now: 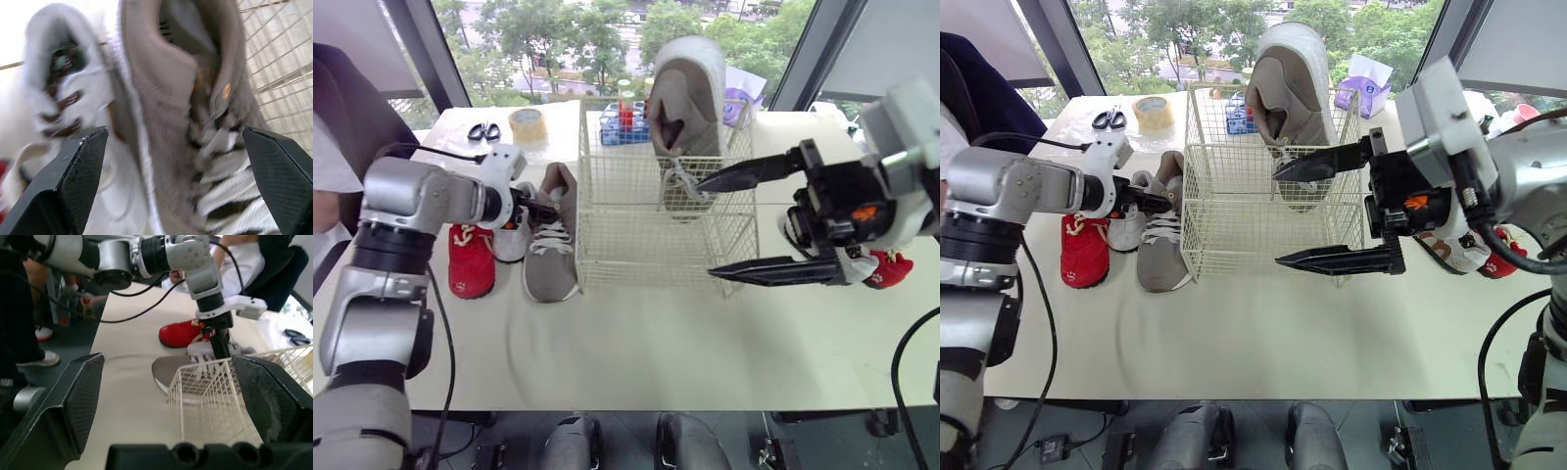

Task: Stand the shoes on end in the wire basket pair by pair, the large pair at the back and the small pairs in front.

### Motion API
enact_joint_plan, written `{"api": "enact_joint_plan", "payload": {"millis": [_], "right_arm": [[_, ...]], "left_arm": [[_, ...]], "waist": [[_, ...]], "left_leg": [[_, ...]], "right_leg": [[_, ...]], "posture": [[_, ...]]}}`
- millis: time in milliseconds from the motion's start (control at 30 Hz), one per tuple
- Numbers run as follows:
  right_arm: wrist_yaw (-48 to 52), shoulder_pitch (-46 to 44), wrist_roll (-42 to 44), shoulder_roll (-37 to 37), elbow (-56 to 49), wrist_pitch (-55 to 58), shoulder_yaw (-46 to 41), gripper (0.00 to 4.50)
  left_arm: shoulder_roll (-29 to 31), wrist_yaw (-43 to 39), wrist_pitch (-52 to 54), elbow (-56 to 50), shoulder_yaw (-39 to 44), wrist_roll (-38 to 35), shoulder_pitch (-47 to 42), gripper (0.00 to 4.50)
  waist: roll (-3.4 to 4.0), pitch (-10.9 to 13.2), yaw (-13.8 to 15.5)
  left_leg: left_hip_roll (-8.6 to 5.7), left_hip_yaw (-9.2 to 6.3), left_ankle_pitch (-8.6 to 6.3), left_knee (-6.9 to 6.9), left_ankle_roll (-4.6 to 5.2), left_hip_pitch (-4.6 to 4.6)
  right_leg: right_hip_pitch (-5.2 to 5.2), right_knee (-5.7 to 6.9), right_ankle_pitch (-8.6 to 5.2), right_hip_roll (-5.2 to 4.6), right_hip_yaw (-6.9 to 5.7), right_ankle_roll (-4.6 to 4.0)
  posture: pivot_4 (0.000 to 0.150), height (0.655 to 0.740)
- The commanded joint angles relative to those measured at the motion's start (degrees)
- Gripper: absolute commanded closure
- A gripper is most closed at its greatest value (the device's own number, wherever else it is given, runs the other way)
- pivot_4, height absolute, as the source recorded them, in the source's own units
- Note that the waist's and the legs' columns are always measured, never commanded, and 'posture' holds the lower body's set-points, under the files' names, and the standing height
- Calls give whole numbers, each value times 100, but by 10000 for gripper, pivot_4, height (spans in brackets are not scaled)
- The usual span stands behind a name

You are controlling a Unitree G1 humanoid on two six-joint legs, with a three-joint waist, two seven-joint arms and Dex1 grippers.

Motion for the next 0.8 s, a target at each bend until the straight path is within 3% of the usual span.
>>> {"api": "enact_joint_plan", "payload": {"millis": [33, 300, 400, 567, 633, 700, 800], "right_arm": [[-76, 60, -42, -128, -127, -139, 24, 296], [-184, 101, -110, -115, -69, -284, 117, 296], [-197, 98, -167, -110, -33, -348, 161, 0], [-216, 63, -259, -92, 31, -412, 233, 0], [-207, 44, -310, -93, 78, -455, 281, 0], [-203, 14, -330, -93, 115, -483, 320, 0], [-214, -80, -363, -69, 172, -500, 404, 0]], "left_arm": [[-109, -238, -252, 127, -10, 343, -217, 0], [-471, -468, -403, 333, 57, 802, -134, 0], [-618, -453, -473, 531, 158, 941, -37, 7606], [-814, -461, -421, 777, 517, 1023, 48, 29264], [-829, -499, -329, 698, 651, 1005, 64, 35762], [-809, -544, -260, 542, 743, 993, 79, 39109], [-680, -565, -134, 131, 990, 934, 61, 39237]], "waist": [[-1, 1, -1], [-1, 1, 10], [-2, 0, 10], [-3, -1, 13], [-3, -1, 14], [-4, -2, 13], [-4, -1, 1]], "left_leg": [[0, 0, 0, 2, 0, -1], [1, -1, -2, 11, 4, -3], [0, -1, -4, 18, 8, -4], [0, -2, -11, 21, 19, -3], [0, -2, -11, 21, 19, -4], [-1, -2, -9, 22, 16, -4], [-1, 0, -4, 22, 8, -5]], "right_leg": [[0, 0, 0, 0, 0, 0], [1, 1, 0, 0, 0, 0], [4, 2, 0, -2, 0, 0], [6, 2, 0, -3, 0, 1], [6, 2, 0, -4, 0, 1], [7, 2, 0, -4, 0, 1], [6, 1, 0, -4, 0, 1]], "posture": [[1500, 7400], [1500, 7400], [1500, 7400], [1500, 7400], [1500, 7400], [1500, 7400], [1500, 7400]]}}
